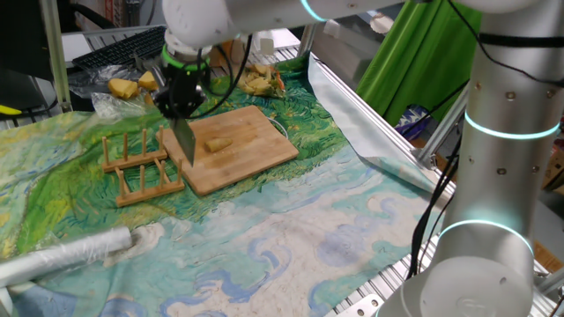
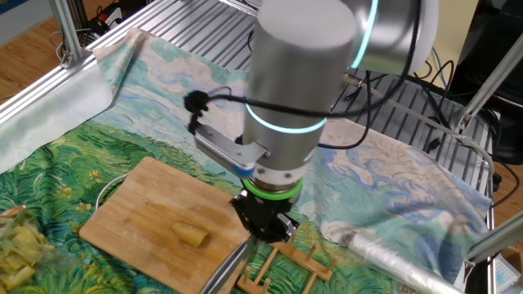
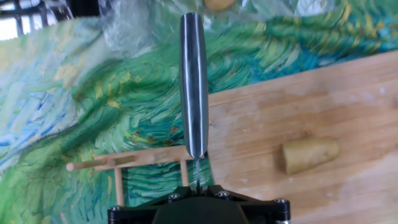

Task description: Chop the potatoes

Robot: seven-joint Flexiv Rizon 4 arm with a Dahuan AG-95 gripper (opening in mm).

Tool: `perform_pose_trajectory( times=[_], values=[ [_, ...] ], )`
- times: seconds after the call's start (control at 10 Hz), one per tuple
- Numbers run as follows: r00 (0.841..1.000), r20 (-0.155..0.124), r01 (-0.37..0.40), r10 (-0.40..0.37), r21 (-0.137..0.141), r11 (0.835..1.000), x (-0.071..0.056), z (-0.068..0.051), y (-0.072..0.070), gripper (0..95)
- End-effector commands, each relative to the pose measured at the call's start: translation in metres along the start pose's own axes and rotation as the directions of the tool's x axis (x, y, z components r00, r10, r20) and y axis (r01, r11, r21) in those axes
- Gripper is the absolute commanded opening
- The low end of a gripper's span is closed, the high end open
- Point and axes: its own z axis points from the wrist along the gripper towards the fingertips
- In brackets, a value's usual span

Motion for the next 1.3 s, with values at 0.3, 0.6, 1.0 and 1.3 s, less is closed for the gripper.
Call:
perform_pose_trajectory(
  times=[0.3,0.6,1.0,1.3],
  values=[
    [1.000,0.001,0.031,-0.031,0.025,0.999,-0.017,0.001,-0.017,0.0],
    [0.998,-0.003,0.059,-0.059,0.023,0.998,-0.039,0.020,-0.048,0.0],
    [0.998,0.001,0.070,-0.070,0.021,0.997,-0.061,0.044,-0.085,0.0],
    [0.997,0.005,0.080,-0.080,0.018,0.997,-0.067,0.064,-0.107,0.0]
  ],
)
